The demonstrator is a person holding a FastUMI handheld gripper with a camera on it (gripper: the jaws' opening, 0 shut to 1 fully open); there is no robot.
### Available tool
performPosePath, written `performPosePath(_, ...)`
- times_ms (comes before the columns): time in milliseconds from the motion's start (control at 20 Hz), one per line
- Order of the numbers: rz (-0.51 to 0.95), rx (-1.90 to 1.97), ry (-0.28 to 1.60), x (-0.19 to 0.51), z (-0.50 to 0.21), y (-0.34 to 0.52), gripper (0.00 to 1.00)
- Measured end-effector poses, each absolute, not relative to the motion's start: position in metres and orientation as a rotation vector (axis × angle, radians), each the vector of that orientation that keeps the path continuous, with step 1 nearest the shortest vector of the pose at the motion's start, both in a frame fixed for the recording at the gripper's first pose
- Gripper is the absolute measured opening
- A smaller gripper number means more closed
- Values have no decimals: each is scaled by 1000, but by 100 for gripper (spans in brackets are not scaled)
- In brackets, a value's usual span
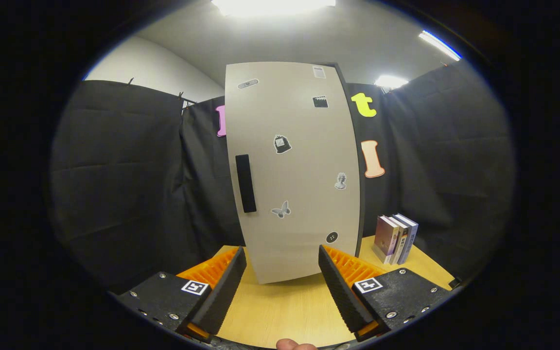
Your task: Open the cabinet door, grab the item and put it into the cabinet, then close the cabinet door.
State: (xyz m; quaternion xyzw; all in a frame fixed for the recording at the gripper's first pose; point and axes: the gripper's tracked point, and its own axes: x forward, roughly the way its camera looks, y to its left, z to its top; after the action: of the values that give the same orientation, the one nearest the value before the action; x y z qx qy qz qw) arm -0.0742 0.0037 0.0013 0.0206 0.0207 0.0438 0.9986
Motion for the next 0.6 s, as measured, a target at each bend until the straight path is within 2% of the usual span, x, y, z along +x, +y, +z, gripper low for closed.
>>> performPosePath(600, 86, 36, 56, -75, -11, 2, 93)
